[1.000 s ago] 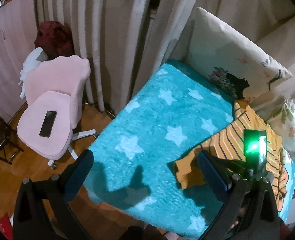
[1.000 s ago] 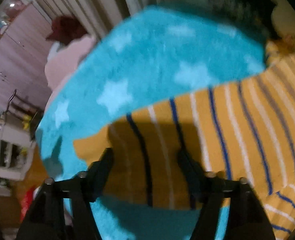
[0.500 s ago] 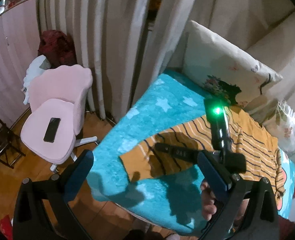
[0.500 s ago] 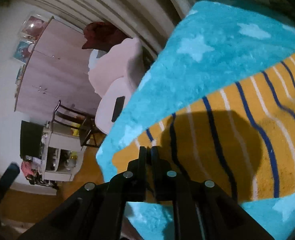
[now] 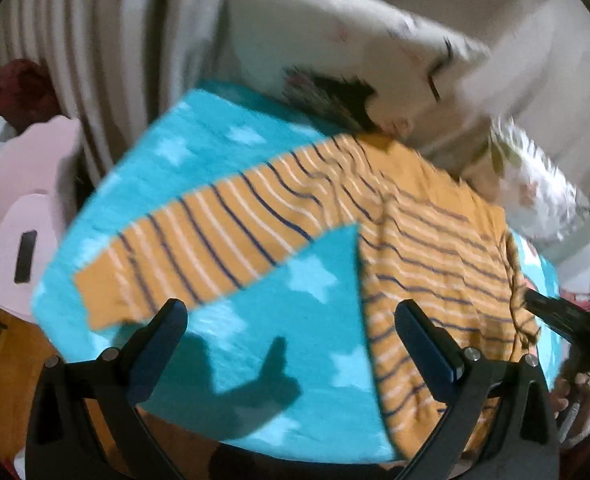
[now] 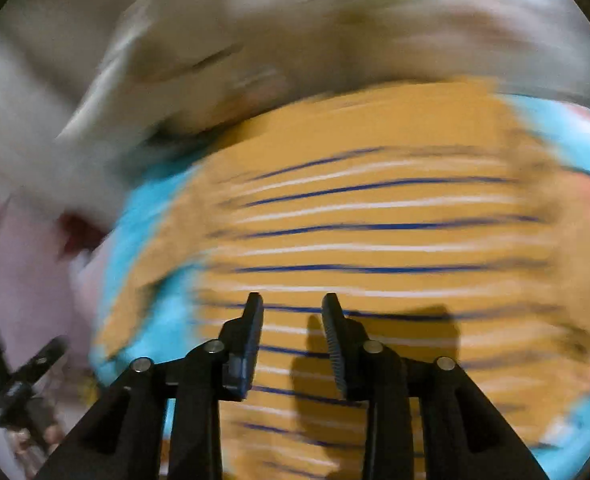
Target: Fold small clothes
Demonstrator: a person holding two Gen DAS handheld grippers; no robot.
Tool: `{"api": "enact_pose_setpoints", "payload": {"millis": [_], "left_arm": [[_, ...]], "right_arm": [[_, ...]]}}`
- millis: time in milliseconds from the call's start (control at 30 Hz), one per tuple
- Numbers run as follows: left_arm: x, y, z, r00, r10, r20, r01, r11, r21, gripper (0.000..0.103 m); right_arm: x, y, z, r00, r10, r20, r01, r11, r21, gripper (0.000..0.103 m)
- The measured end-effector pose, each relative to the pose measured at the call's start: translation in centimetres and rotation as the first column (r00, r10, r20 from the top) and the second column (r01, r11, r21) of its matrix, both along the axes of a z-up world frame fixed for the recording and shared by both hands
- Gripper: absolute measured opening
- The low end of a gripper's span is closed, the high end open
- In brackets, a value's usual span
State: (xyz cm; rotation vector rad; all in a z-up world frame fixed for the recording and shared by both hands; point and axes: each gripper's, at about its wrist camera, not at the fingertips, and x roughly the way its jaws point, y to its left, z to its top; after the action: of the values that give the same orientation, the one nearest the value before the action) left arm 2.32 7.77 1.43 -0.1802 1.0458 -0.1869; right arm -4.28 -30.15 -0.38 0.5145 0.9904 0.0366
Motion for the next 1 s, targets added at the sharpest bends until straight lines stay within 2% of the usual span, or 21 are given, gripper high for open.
{"api": "enact_pose_setpoints", "payload": {"millis": [33, 67, 133, 200, 300, 467, 633, 667, 700, 733, 767, 800, 833, 900, 933, 1000], "left_arm": [[-0.2, -1.1, -0.6, 1.000, -0.005, -0.014, 0.005, 1.000, -0.001, 0.103], [-0.4, -2.3, -1.1, 1.000, -0.012, -0.029, 0.012, 1.000, 0.000, 0.103], [-1.1, -4.3, -2.2, 0.998, -0.027, -0.054, 0.028, 0.999, 0.015, 0.103], [-1.6, -5.9, -3.1, 0.996, -0.039, -0.078, 0.041, 0.999, 0.025, 0.103], [-2.4, -7.9, -4.6, 0.992, -0.045, -0.118, 0.050, 0.998, 0.034, 0.103], [-4.3, -10.5, -7.5, 0.985, -0.040, -0.171, 0.042, 0.999, 0.011, 0.103], [-6.2, -11.9, -9.8, 0.978, -0.033, -0.204, 0.031, 0.999, -0.010, 0.103], [-6.5, -12.2, -10.1, 0.977, -0.037, -0.209, 0.035, 0.999, -0.013, 0.102], [-6.7, -12.6, -10.5, 0.975, -0.044, -0.219, 0.042, 0.999, -0.011, 0.089], [-6.9, -12.9, -10.9, 0.970, -0.045, -0.237, 0.047, 0.999, 0.002, 0.051], [-7.0, -13.1, -11.3, 0.966, -0.033, -0.256, 0.044, 0.998, 0.039, 0.041], [-7.2, -13.1, -10.9, 0.972, -0.022, -0.233, 0.037, 0.998, 0.059, 0.026], [-7.3, -12.8, -10.5, 0.971, -0.017, -0.240, 0.029, 0.998, 0.047, 0.012], [-7.4, -11.3, -9.6, 0.971, 0.050, -0.232, -0.037, 0.997, 0.063, 0.011], [-7.6, -10.7, -9.3, 0.971, 0.080, -0.224, -0.063, 0.994, 0.084, 0.006], [-8.0, -8.8, -8.7, 0.967, 0.143, -0.210, -0.120, 0.986, 0.117, 0.006]], "right_arm": [[-2.3, -3.7, -0.4, 0.995, -0.096, -0.021, 0.094, 0.994, -0.054, 0.052], [-3.6, -6.4, -0.9, 0.987, -0.158, -0.038, 0.155, 0.985, -0.075, 0.054], [-7.5, -12.2, -2.9, 0.954, -0.279, -0.109, 0.274, 0.960, -0.060, 0.054], [-10.1, -15.0, -4.6, 0.936, -0.317, -0.155, 0.314, 0.948, -0.047, 0.054], [-11.8, -17.5, -7.7, 0.935, -0.297, -0.192, 0.308, 0.951, 0.034, 0.054], [-10.6, -17.5, -11.0, 0.954, -0.232, -0.189, 0.255, 0.961, 0.110, 0.055], [-9.8, -16.7, -11.5, 0.975, -0.185, -0.127, 0.201, 0.971, 0.131, 0.056], [-9.7, -16.6, -11.5, 0.979, -0.168, -0.116, 0.183, 0.975, 0.129, 0.048], [-9.5, -16.4, -11.4, 0.982, -0.158, -0.107, 0.171, 0.976, 0.135, 0.037], [-9.4, -16.4, -11.5, 0.984, -0.145, -0.104, 0.160, 0.976, 0.148, 0.016], [-9.0, -16.4, -11.6, 0.986, -0.133, -0.103, 0.149, 0.974, 0.169, 0.015], [-8.9, -16.6, -11.5, 0.986, -0.136, -0.093, 0.152, 0.971, 0.183, 0.015], [-9.2, -16.7, -11.2, 0.986, -0.142, -0.085, 0.156, 0.969, 0.190, 0.014], [-9.8, -18.0, -9.9, 0.988, -0.142, -0.055, 0.150, 0.970, 0.190, 0.013], [-10.3, -18.6, -9.2, 0.989, -0.143, -0.042, 0.148, 0.973, 0.177, 0.013], [-12.0, -20.9, -7.5, 0.987, -0.161, -0.022, 0.163, 0.980, 0.115, 0.012]]}}
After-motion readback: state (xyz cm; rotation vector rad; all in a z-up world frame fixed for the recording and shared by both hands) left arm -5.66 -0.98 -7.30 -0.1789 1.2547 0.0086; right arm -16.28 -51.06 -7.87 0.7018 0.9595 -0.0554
